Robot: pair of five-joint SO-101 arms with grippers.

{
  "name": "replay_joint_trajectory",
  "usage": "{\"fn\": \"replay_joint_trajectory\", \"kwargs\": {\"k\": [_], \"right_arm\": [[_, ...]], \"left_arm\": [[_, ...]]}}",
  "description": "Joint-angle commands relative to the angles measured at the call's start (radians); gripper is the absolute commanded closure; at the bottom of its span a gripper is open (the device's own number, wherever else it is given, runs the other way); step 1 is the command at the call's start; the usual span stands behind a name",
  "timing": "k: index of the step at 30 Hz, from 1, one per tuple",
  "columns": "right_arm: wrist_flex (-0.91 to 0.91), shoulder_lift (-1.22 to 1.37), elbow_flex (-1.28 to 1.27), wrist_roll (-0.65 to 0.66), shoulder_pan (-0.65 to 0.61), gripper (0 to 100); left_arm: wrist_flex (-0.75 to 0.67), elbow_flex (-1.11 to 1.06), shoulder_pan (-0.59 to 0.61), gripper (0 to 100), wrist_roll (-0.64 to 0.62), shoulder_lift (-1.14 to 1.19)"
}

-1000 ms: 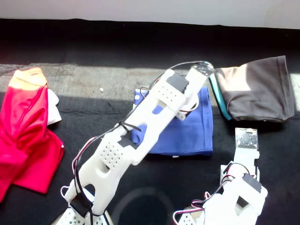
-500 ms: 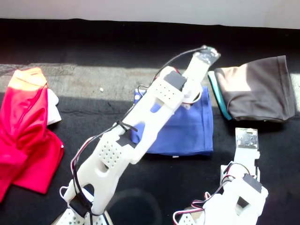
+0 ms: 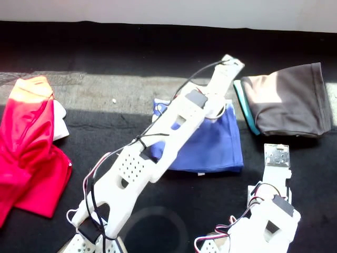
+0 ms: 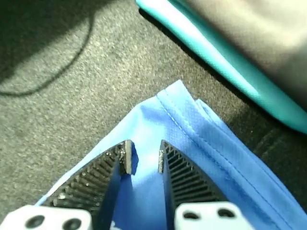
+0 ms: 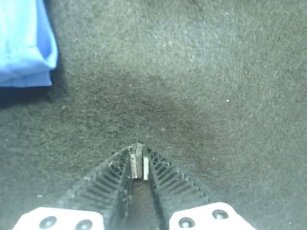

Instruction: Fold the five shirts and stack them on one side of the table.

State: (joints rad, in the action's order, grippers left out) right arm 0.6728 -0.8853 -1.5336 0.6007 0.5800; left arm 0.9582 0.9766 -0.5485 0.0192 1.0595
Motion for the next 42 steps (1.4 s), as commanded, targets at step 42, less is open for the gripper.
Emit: {"fn": "replay_joint_trajectory", "kwargs": {"k": [42], "right_arm": [[0.236,0.295,0.700,-0.603,-0.682,73.5]], "left_arm": [[0.781,0.286,0.366,89,-0.002,-0.300]]}}
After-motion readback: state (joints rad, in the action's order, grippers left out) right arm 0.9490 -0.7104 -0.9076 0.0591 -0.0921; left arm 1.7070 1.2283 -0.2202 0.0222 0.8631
